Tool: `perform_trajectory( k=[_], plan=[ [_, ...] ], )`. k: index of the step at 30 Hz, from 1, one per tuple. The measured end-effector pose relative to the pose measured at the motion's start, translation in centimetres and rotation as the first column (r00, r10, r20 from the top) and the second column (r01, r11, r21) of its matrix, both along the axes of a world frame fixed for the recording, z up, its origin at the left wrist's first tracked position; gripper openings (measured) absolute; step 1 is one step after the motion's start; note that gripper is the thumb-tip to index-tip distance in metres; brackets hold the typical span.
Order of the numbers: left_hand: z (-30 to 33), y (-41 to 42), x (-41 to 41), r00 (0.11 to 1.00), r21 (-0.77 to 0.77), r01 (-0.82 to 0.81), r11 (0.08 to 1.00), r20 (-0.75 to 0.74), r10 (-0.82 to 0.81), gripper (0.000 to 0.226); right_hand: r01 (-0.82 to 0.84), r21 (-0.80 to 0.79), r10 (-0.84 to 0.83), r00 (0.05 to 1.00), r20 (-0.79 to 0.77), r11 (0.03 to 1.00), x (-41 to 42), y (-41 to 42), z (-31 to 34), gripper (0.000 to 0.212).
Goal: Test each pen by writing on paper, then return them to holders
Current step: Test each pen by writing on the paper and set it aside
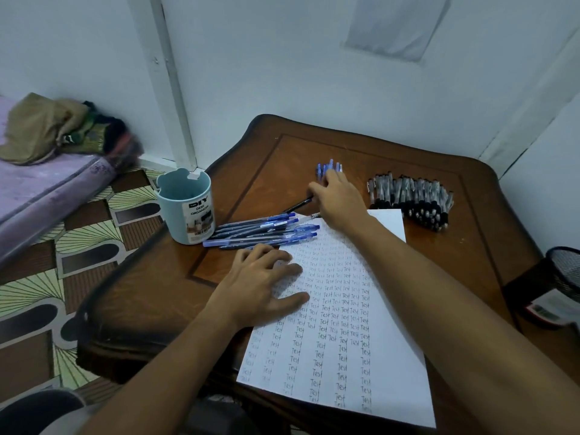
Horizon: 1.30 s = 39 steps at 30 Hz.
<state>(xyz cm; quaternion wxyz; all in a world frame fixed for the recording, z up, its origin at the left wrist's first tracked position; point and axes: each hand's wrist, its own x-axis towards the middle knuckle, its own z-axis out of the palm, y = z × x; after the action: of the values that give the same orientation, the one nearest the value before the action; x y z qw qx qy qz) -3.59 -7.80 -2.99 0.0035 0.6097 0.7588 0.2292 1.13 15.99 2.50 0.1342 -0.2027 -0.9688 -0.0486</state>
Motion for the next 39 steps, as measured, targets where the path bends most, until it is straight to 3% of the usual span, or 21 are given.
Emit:
perform_trajectory(
  k=[6, 8, 9, 10, 12, 14, 17, 24, 29, 31, 34, 37, 39],
  plan=[
    [-0.1, -0.1, 0.0, 0.998, -0.002, 0.007, 1.0, -0.057, -0.007, 0.06, 0.128, -0.035, -0.131, 0.988, -0.085, 0.991, 2.8, 0.8, 1.1, 0.032],
    [-0.1, 0.0, 0.0, 0.997, 0.001, 0.009, 1.0, -0.074, -0.008, 0.058, 0.127, -0.246, -0.168, 0.973, -0.155, 0.961, 3.8, 0.6, 1.3, 0.029],
    [-0.1, 0.0, -0.1, 0.997, -0.003, 0.009, 1.0, -0.082, -0.009, 0.058, 0.077, -0.462, -0.208, 0.948, -0.239, 0.883, 4.3, 0.0, 1.4, 0.025],
    [-0.1, 0.0, 0.0, 0.996, -0.006, 0.009, 1.0, -0.088, -0.01, 0.059, -0.008, -0.685, -0.287, 0.904, -0.316, 0.728, 4.9, -0.7, 1.6, 0.022],
    [0.0, -0.1, -0.1, 0.996, -0.015, 0.005, 1.0, -0.091, -0.006, 0.061, -0.212, -0.919, -0.485, 0.797, -0.36, 0.333, 6.1, -2.2, 1.9, 0.018],
    [0.0, 0.0, -0.1, 0.995, -0.025, 0.002, 1.0, -0.096, -0.005, 0.063, -0.326, -0.941, -0.601, 0.735, -0.314, 0.094, 7.5, -3.1, 1.8, 0.017],
    [0.2, 0.1, -0.1, 0.994, -0.059, -0.01, 0.998, -0.108, 0.003, 0.069, -0.395, -0.918, -0.681, 0.684, -0.261, -0.044, 9.5, -3.8, 1.4, 0.014],
    [0.3, 0.1, -0.1, 0.993, -0.092, -0.026, 0.995, -0.118, 0.015, 0.078, -0.41, -0.905, -0.726, 0.657, -0.204, -0.118, 14.2, -6.4, -0.1, 0.043],
    [0.0, 0.0, 0.1, 0.992, -0.055, -0.026, 0.998, -0.129, 0.019, 0.075, -0.459, -0.883, -0.767, 0.602, -0.222, -0.104, 16.4, -7.2, -0.9, 0.059],
    [0.0, 0.0, 0.2, 0.992, -0.041, -0.026, 0.999, -0.127, 0.021, 0.075, -0.448, -0.888, -0.764, 0.608, -0.215, -0.106, 17.0, -7.5, -1.0, 0.049],
    [0.1, -0.1, 0.3, 0.992, -0.018, -0.029, 0.999, -0.126, 0.027, 0.074, -0.427, -0.894, -0.747, 0.636, -0.193, -0.132, 17.9, -8.2, -1.1, 0.011],
    [0.0, -0.1, 0.3, 0.991, -0.012, -0.026, 1.0, -0.135, 0.024, 0.074, -0.447, -0.883, -0.759, 0.622, -0.191, -0.145, 18.5, -8.7, -1.3, 0.015],
    [-0.3, 0.0, 0.2, 0.989, 0.025, -0.027, 0.999, -0.145, 0.03, 0.074, -0.422, -0.902, -0.723, 0.65, -0.233, -0.088, 18.9, -8.7, -1.4, 0.007]
  ],
)
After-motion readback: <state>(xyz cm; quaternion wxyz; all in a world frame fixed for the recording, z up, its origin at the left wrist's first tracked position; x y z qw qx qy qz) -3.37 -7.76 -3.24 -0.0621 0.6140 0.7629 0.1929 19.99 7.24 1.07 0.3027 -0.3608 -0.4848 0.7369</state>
